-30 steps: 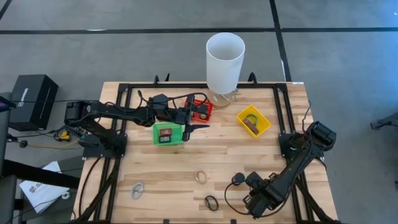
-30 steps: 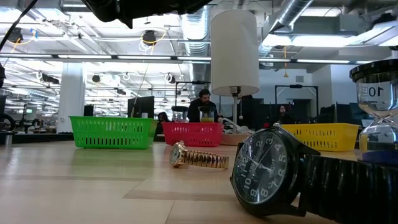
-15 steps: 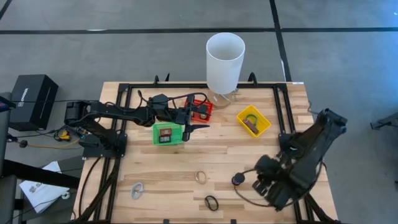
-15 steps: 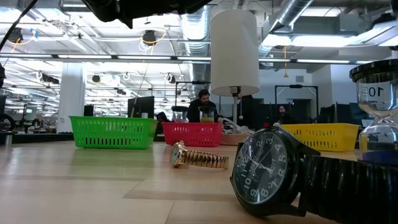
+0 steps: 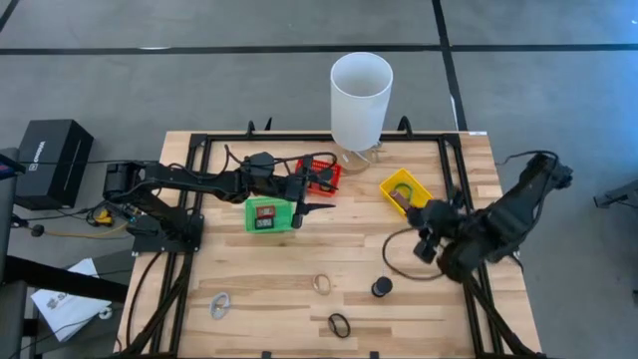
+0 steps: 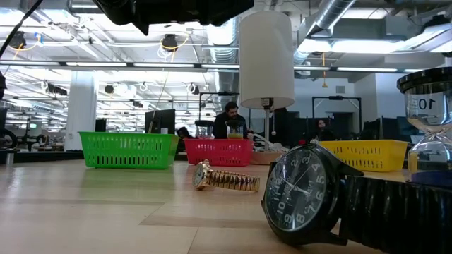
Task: Pick & Place Office items
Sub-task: Put the black digital timer into the green bin
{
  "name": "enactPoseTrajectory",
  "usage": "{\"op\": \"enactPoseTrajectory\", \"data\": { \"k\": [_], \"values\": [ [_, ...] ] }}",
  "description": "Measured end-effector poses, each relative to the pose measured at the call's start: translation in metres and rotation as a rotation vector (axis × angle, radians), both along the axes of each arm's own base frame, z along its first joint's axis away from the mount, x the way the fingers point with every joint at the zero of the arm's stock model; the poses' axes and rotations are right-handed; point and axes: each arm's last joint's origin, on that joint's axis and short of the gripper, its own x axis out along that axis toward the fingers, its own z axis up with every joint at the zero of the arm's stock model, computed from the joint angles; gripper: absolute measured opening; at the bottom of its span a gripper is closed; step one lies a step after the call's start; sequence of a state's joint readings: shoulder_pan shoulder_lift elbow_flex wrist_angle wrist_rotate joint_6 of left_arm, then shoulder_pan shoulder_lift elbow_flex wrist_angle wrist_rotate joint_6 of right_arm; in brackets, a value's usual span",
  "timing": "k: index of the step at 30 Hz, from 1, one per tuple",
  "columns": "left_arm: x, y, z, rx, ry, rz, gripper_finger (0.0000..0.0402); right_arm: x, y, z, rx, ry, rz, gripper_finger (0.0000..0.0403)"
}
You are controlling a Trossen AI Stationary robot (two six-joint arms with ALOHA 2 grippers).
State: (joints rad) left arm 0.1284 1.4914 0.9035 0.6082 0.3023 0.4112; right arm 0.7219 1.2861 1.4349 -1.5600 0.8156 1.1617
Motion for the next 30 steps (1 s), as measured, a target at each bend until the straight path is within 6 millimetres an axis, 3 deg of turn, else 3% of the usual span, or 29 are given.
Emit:
{"op": "enactPoseTrajectory", "data": {
  "k": [5,8,15,19,24,28,30],
  "values": [
    [0.000,0.000,0.000,-0.051,0.011,-0.001,0.0186,-0.001,-0.027,0.011,-0.031,0.000,-0.016,0.0149],
    [0.000,0.000,0.000,-0.053,0.011,-0.001,0.0186,0.009,-0.037,0.012,-0.039,-0.036,-0.003,0.0149],
    [-0.002,0.000,-0.001,-0.058,0.049,0.005,0.0186,0.054,-0.063,-0.033,-0.014,-0.039,0.126,0.0152],
    [-0.019,0.001,0.010,-0.062,0.121,0.099,0.0186,0.063,-0.093,-0.049,-0.025,0.013,0.115,0.0153],
    [-0.048,0.004,0.025,-0.054,0.203,0.327,0.0186,0.067,-0.132,-0.047,-0.004,-0.054,0.214,0.0150],
    [-0.060,0.003,0.033,-0.122,0.218,0.359,0.0186,0.069,-0.163,-0.045,-0.012,-0.144,0.315,0.0154],
    [-0.062,0.003,0.032,-0.158,0.229,0.361,0.0186,0.068,-0.176,-0.054,0.003,-0.169,0.356,0.0155]
  ]
}}
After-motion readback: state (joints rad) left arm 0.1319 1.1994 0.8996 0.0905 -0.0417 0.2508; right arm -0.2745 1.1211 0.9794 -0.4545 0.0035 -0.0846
